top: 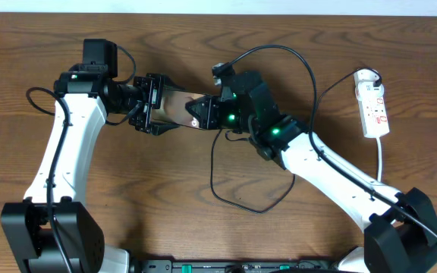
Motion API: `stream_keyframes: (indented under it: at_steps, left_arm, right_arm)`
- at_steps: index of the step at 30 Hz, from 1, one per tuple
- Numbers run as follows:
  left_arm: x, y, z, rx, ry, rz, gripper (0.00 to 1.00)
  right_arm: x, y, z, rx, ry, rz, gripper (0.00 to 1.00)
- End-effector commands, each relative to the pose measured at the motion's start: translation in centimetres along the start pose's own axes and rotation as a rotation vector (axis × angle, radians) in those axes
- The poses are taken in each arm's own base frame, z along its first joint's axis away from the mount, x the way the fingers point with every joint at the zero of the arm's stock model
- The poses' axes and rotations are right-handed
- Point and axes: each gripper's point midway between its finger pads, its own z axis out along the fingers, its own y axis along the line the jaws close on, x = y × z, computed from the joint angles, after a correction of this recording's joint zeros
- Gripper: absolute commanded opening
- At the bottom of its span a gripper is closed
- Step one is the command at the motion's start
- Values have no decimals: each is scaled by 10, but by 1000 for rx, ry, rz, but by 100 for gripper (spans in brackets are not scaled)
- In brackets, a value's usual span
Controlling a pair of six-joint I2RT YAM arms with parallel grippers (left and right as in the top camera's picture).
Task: Plug charger to phone and switch on socket
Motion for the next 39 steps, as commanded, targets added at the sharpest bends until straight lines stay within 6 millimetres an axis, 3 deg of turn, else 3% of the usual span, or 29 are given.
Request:
stream_keyframes:
  at_steps: [1, 7, 10, 14, 18, 23, 32, 39]
  left_arm:
    - [8, -9, -10, 31, -15, 134, 89]
    - [2, -22, -11, 68, -61, 458, 91]
    - [8, -36, -13, 126, -44, 644, 91]
    - [23, -48, -15, 203, 21, 715, 88]
    - [37, -63, -21, 289, 74, 786, 84]
    - [42, -71, -24, 323, 95, 755, 83]
    - [43, -79, -26, 342, 105, 653, 75]
    - [42, -80, -26, 342, 103, 625, 54]
  right_arm:
    - [-24, -15, -16, 41, -57, 69, 1]
    - [-47, -31, -53, 69, -95, 182, 1]
    - [-62, -31, -76, 54, -143, 313, 1]
    - [-74, -30, -92, 28, -191, 522, 1]
    - [-77, -25, -89, -16, -214, 691, 1]
    - [-82, -2, -78, -160, -272, 725, 1]
    - [-66, 7, -62, -211, -330, 851, 1]
    - [-62, 19, -58, -248, -345, 947, 1]
